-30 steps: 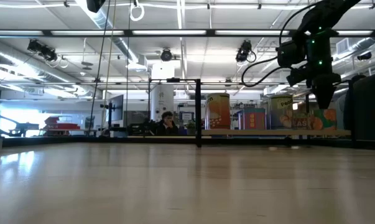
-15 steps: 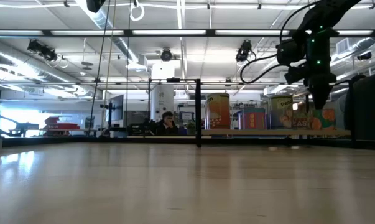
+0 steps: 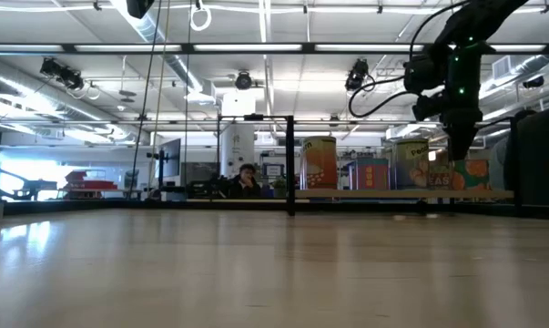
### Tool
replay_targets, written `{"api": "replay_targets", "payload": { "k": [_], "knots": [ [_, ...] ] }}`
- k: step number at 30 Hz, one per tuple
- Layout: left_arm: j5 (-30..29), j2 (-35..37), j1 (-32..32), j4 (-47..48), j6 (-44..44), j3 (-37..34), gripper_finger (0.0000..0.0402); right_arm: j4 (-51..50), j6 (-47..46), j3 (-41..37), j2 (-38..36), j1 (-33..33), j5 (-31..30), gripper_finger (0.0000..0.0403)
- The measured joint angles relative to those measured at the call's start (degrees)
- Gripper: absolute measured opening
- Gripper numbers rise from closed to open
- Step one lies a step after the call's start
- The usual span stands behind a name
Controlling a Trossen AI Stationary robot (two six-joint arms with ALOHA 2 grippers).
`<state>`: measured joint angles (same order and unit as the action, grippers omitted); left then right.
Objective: Pick and place cans onto a shelf
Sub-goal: Put the small orange can on the shelf aligned with the other small green can, then adjust the big blue can on the shelf
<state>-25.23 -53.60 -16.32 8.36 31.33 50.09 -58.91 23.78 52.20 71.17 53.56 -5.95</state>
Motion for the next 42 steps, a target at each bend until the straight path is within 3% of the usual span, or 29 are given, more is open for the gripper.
{"api": "replay_targets", "payload": {
  "k": [7,9,11,13,30,42],
  "knots": [
    [0.0,0.0,0.02,0.0,0.0,0.0,0.0259,-3.85,0.75,9.25,-0.85,-0.42,0.04,0.0003],
    [0.0,0.0,0.01,0.0,0.0,0.0,0.0259,-3.97,-2.72,13.27,-0.93,-0.9,5.14,0.0003],
    [0.0,0.0,0.02,0.0,-0.29,0.0,0.0259,-2.01,-6.28,15.49,-0.96,-1.37,14.16,0.0002],
    [-0.02,0.0,0.0,0.0,-0.35,0.0,0.0259,1.49,-8.98,15.88,-0.87,-2.2,18.37,0.0002],
    [-0.2,-0.02,0.01,-1.75,5.97,0.0,0.0259,-1.12,-13.35,16.18,10.86,-3.56,15.23,0.0001],
    [-0.2,-0.02,0.02,-1.64,5.51,0.0,0.0259,-4.22,-13.55,15.72,8.31,-3.56,11.18,0.0001]
  ]
}}
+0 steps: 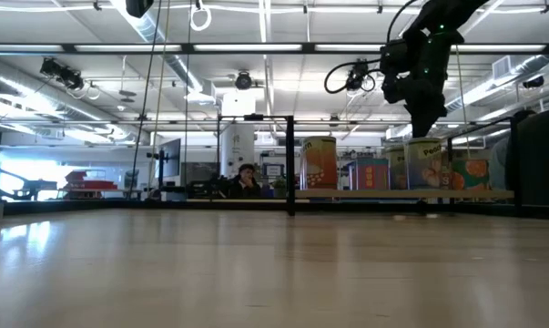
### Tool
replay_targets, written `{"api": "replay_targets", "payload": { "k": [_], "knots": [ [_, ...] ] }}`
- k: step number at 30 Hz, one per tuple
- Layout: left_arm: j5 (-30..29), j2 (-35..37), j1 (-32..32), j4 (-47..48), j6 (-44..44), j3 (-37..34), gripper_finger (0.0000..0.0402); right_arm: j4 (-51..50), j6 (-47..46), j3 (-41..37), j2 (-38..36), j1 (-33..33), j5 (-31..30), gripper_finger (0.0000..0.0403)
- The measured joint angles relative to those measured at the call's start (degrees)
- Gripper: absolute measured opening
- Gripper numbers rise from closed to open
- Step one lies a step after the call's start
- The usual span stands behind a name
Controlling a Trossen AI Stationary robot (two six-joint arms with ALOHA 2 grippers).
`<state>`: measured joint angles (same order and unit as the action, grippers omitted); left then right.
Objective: Pick and place cans onto a shelf
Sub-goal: Adjust the big blue can on the shelf
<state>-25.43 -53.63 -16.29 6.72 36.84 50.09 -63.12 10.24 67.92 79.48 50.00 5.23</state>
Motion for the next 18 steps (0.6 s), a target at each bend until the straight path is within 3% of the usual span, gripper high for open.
{"api": "replay_targets", "payload": {
  "k": [18],
  "knots": [
    [0.0,0.0,0.0,-0.02,0.02,0.0,0.0259,-0.04,-0.03,0.17,0.98,-0.55,0.4,0.0001]
  ]
}}
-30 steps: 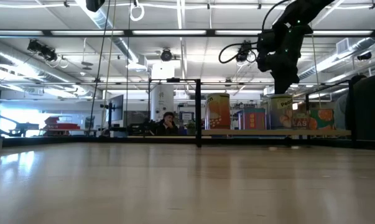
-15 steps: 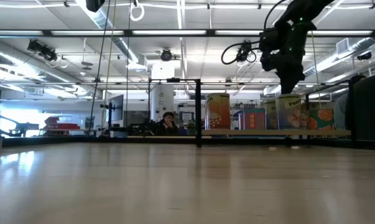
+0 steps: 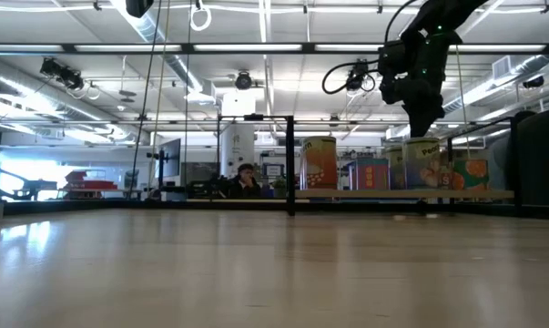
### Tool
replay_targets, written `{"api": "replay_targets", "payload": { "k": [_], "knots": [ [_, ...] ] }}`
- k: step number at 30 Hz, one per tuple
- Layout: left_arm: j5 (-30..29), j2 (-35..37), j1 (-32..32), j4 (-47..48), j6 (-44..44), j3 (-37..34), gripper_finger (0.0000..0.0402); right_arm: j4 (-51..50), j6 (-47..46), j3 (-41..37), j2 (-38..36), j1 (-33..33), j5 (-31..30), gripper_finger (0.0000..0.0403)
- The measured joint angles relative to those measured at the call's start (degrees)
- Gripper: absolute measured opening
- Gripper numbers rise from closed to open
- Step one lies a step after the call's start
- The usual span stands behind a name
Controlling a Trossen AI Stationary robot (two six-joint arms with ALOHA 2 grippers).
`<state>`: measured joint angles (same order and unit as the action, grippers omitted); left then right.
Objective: Pick and place cans onto a shelf
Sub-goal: Adjust the big blue can on the shelf, then return to Home Position
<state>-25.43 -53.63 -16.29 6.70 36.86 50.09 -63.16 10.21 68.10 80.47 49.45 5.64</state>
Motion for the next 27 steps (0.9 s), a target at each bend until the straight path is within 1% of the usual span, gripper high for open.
{"api": "replay_targets", "payload": {
  "k": [11,17,19,21,23,25,27],
  "knots": [
    [0.0,0.0,-0.01,0.0,-0.03,0.0,0.0259,0.32,0.01,0.03,-0.02,-0.02,-0.88,0.0001],
    [-0.02,0.0,0.0,0.02,-0.57,0.0,0.0259,0.02,0.01,2.14,-0.36,0.01,-0.45,0.0001],
    [-0.94,0.0,0.15,0.02,-0.7,0.0,0.0259,-0.42,-0.04,3.18,-0.62,0.0,-0.37,0.0001],
    [-3.1,0.0,0.66,0.0,-0.65,0.0,0.0259,-1.04,-0.03,4.32,-1.03,0.0,0.17,0.0001],
    [-4.57,0.0,1.69,-0.07,-0.44,0.0,0.0259,-0.65,-0.03,5.3,-2.32,0.0,2.48,0.0001],
    [-4.83,0.0,3.42,-0.36,-0.46,0.0,0.0258,1.41,-0.19,5.53,-4.58,0.0,6.96,0.0001],
    [-4.44,0.0,5.53,-1.24,-0.86,-0.02,0.0253,5.47,-0.95,5.3,-7.83,-0.05,12.73,0.0001]
  ]
}}
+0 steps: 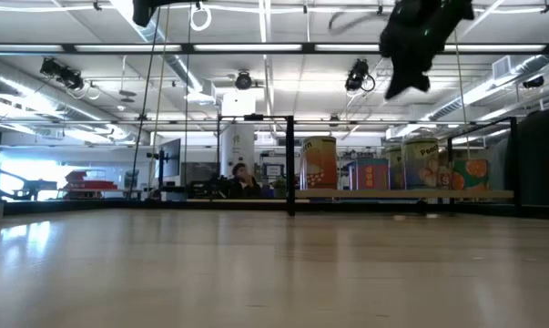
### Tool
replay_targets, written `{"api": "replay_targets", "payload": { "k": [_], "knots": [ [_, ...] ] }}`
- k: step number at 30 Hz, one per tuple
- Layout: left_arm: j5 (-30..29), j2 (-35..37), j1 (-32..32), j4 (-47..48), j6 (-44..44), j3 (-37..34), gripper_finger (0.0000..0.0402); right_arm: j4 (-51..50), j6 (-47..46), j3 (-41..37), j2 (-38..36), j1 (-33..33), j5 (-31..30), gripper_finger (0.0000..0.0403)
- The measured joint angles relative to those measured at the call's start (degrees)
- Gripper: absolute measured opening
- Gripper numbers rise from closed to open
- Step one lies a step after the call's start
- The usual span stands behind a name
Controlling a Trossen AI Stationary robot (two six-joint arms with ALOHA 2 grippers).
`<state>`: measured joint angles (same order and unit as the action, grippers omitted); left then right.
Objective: Pick and place cans onto a shelf
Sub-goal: Return to Home Position
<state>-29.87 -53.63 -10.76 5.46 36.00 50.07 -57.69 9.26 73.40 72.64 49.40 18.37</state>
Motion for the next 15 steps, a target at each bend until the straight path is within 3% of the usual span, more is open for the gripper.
{"api": "replay_targets", "payload": {
  "k": [3,5,10,15],
  "knots": [
    [0.7,-0.72,3.41,-4.07,-3.39,0.02,0.0227,8.47,-3.08,-2.0,-6.76,-1.1,6.98,0.0001],
    [0.76,-0.98,5.43,-5.46,-6.65,-0.03,0.0196,14.86,-6.41,-4.44,-11.9,-2.92,7.42,0.0001],
    [1.47,-0.51,8.12,-5.64,-13.12,-0.03,0.0096,30.32,-18.49,-14.04,-25.92,-11.7,2.4,0.0001],
    [2.74,0.51,9.04,-4.22,-18.77,0.02,0.0011,50.2,-32.23,-24.13,-35.11,-27.27,-7.81,0.0002]
  ]
}}
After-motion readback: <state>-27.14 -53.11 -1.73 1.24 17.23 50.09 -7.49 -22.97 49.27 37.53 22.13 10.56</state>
